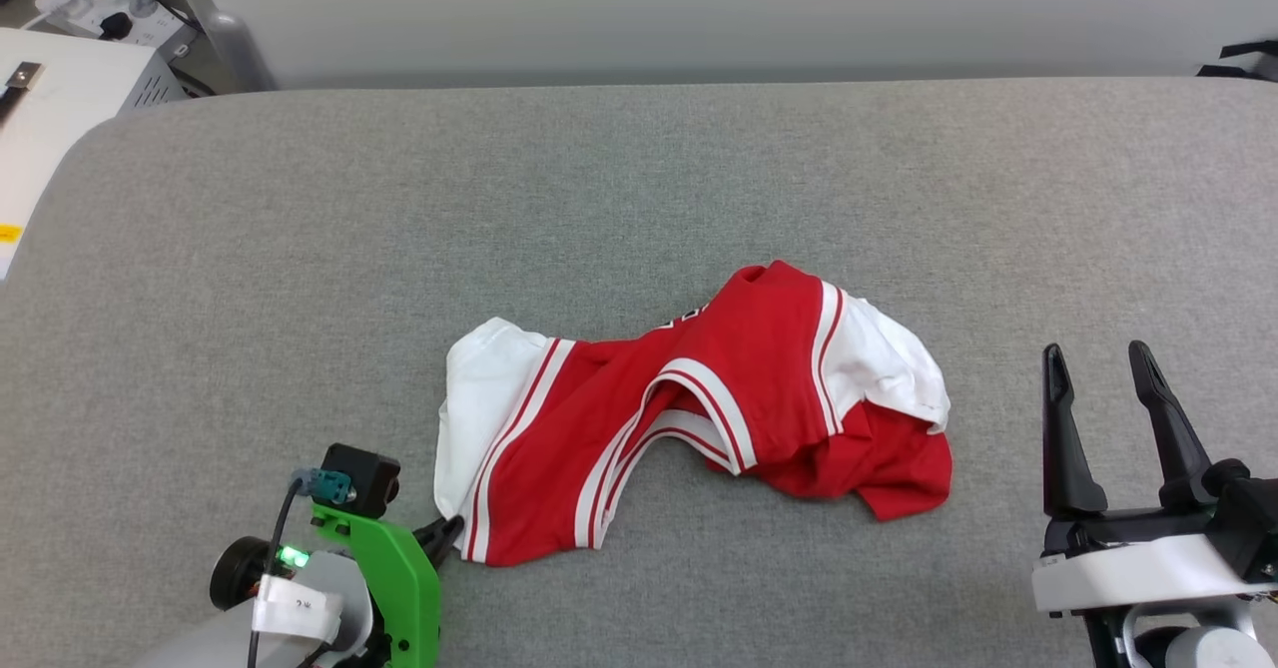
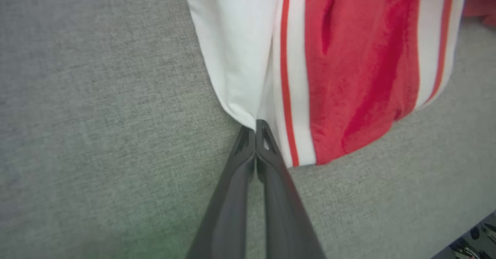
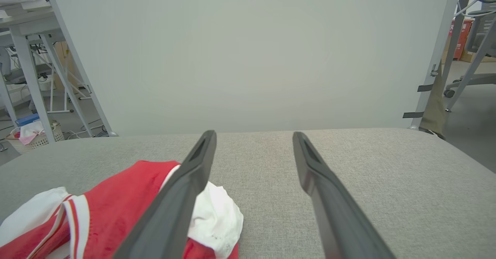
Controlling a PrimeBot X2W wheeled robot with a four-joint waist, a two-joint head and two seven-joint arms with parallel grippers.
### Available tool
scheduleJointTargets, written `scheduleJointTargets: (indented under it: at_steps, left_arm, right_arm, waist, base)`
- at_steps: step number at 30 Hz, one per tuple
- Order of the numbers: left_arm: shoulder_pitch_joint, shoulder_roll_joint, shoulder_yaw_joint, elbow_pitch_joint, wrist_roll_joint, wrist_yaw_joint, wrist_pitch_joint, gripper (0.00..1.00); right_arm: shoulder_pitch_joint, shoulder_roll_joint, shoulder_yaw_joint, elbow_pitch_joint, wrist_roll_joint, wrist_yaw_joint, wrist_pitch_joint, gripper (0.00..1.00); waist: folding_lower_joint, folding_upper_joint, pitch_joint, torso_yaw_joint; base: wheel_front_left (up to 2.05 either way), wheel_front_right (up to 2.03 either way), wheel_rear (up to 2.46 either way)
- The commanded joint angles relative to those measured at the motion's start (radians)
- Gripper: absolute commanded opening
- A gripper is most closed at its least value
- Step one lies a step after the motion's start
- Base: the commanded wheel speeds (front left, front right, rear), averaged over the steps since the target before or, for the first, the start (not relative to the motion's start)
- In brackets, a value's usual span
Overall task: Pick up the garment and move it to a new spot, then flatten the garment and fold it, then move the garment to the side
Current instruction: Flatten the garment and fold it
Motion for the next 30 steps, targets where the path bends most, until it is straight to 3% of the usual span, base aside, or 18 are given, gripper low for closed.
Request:
scheduleJointTargets:
  at_steps: [1,6,9,17,22,30]
  left_arm:
    - [0.026,-0.018,-0.003,0.013,0.01,0.019,-0.024,1.0]
    - [0.03,-0.043,0.065,0.026,0.054,0.102,-0.169,1.0]
    - [0.04,-0.049,0.14,0.003,0.11,0.168,-0.193,1.0]
    - [0.233,-0.085,0.516,-0.242,0.495,0.351,-0.195,1.0]
    - [0.363,-0.145,0.682,-0.341,0.656,0.383,-0.195,1.0]
    - [0.49,-0.254,0.87,-0.429,0.854,0.344,-0.195,1.0]
  right_arm:
    - [0.015,-0.001,-0.005,0.004,-0.009,-0.001,-0.005,1.0]
    - [0.032,-0.001,-0.034,-0.004,-0.027,-0.001,-0.005,1.0]
    - [0.036,-0.001,-0.056,-0.017,-0.043,-0.001,-0.005,1.0]
    - [-0.018,-0.018,-0.104,-0.076,-0.111,-0.001,-0.005,1.0]
    - [-0.093,-0.103,-0.094,-0.091,-0.12,-0.001,-0.005,1.0]
    - [-0.227,-0.309,0.011,0.002,-0.042,-0.001,0.022,1.0]
  waist:
    - [0.0001,0.0,-0.017,0.006]
    - [0.0001,0.0,-0.06,0.022]
    - [0.0001,0.0,-0.082,0.034]
    - [0.0001,0.0,-0.107,0.062]
    - [0.0001,0.0,-0.112,0.078]
    - [0.0001,0.0,-0.099,0.113]
  base:
    - [0.0,0.0,0.0]
    - [0.0,0.0,0.0]
    - [0.0,0.0,0.0]
    - [0.0,0.0,0.0]
    - [0.0,0.0,0.0]
    - [0.0,0.0,0.0]
